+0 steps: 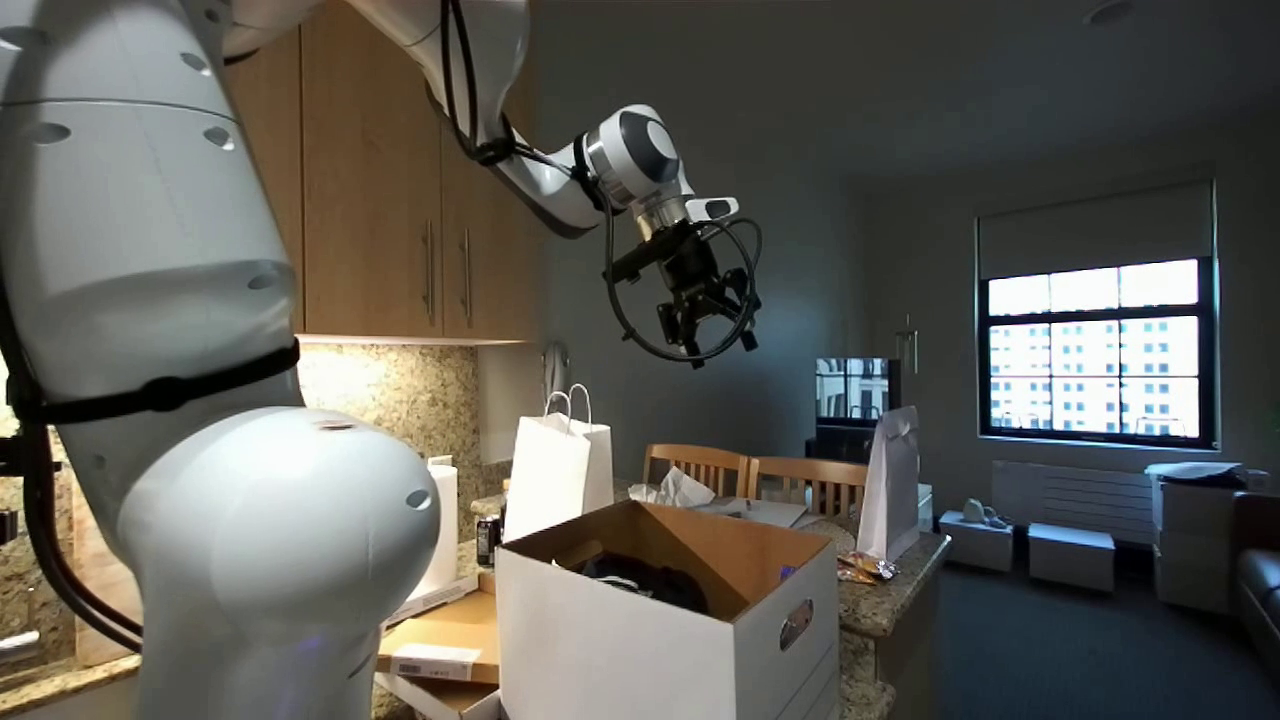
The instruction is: Remove the box and a water bottle from the big box and put them on the counter
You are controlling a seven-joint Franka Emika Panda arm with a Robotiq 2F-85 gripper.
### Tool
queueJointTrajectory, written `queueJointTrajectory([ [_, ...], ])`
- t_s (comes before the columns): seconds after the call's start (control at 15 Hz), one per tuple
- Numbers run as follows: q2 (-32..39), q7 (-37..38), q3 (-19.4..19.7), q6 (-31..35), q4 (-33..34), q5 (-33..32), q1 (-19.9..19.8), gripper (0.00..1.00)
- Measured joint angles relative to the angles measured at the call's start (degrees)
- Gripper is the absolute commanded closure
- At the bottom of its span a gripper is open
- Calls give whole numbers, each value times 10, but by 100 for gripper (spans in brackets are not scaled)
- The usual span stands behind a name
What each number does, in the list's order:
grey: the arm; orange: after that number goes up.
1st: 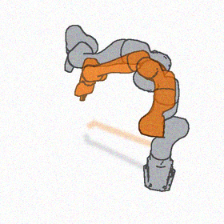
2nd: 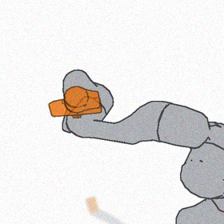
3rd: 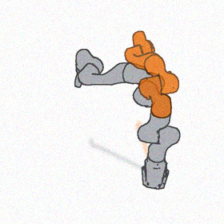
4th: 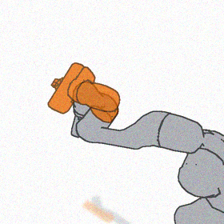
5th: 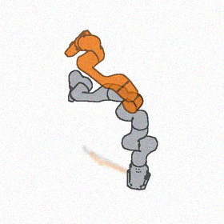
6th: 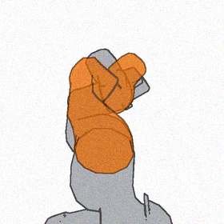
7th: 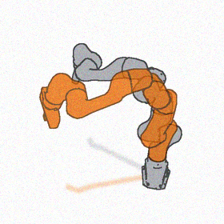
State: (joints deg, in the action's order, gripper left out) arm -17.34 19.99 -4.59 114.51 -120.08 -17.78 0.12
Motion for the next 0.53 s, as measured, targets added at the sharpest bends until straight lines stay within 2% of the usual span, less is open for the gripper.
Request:
queueJointTrajectory([
  [0.2,17,39,0,9,-2,-9,-13,0],
  [0.53,51,29,-2,7,-3,-10,-13,0],
])
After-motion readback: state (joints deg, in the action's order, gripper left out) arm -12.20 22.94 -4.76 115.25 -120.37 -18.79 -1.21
